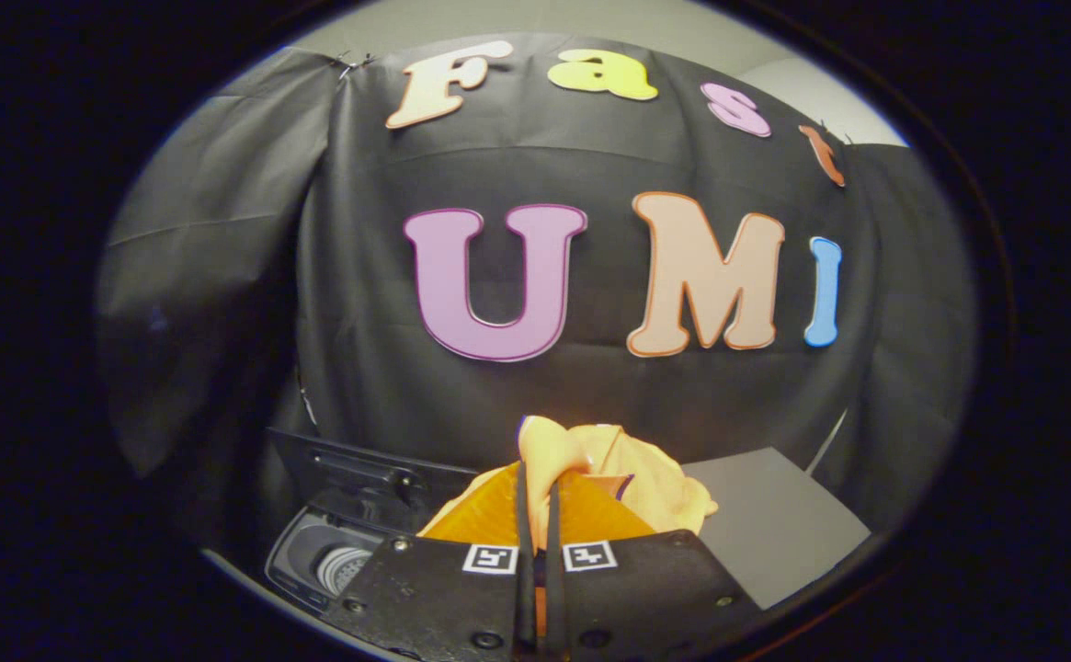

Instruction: Put the clothes into the washing machine and then close the washing machine lid.

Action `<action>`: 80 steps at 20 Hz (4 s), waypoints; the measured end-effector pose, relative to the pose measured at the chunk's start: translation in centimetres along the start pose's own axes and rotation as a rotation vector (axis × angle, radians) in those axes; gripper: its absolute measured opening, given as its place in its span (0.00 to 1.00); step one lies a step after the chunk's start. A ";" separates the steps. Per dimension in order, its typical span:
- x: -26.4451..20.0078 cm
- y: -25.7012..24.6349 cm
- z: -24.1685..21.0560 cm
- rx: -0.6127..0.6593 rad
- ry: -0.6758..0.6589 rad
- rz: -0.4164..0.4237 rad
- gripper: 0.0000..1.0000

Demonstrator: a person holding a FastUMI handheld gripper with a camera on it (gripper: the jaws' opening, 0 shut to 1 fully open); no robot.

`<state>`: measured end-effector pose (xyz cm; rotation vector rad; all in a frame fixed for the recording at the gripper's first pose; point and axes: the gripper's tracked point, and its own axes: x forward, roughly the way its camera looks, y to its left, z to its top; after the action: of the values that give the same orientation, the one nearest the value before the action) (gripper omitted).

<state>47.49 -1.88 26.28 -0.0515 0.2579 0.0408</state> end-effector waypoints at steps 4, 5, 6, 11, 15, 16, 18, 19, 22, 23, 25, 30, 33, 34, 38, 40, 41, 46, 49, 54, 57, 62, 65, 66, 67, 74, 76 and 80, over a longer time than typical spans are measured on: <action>0.6 5.3 1.0 -0.021 -0.006 0.083 0.04; 0.8 6.5 0.9 -0.027 -0.001 0.099 0.04; 1.0 7.5 0.9 -0.027 -0.004 0.112 0.04; 2.0 12.7 0.5 0.001 0.007 0.187 0.04; 3.1 15.5 -0.1 0.002 0.019 0.220 0.04; 3.4 16.1 -0.3 0.004 0.030 0.227 0.04; 3.7 17.4 -0.5 0.004 0.042 0.240 0.04; 4.0 17.9 -0.6 0.002 0.042 0.248 0.04; 4.3 19.7 -0.4 -0.009 0.042 0.267 0.04; 4.5 20.2 -0.5 -0.004 0.045 0.272 0.04; 4.9 21.1 -0.8 0.017 0.056 0.284 0.04; 5.4 22.8 -1.7 0.028 0.072 0.316 0.04; 5.4 25.0 -2.6 0.073 0.096 0.366 0.04; 5.4 25.6 -3.0 0.060 0.103 0.371 0.04; 5.2 27.3 -4.0 0.027 0.096 0.394 0.04; 5.1 27.9 -4.6 0.029 0.102 0.400 0.04; 5.0 28.2 -5.0 0.026 0.106 0.402 0.05; 4.8 28.3 -5.6 -0.045 0.070 0.382 0.21; 4.4 27.7 -4.2 -0.053 -0.006 0.375 0.41; 4.5 26.7 -4.0 -0.051 -0.020 0.351 0.78; 5.1 26.4 -4.0 -0.044 -0.022 0.334 1.00; 7.7 25.7 -3.2 -0.020 -0.045 0.285 0.97; 10.0 25.5 -3.2 -0.001 -0.044 0.245 0.97; 10.8 25.5 -3.3 -0.006 -0.043 0.232 0.97; 11.6 25.4 -3.4 -0.009 -0.038 0.215 0.97; 17.3 24.9 -5.1 0.038 0.019 0.126 0.97; 18.4 24.6 -5.1 0.042 0.023 0.097 0.97; 20.9 24.1 -7.3 0.037 0.100 0.063 0.97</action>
<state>64.66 22.44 12.82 -0.0089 0.3603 0.0965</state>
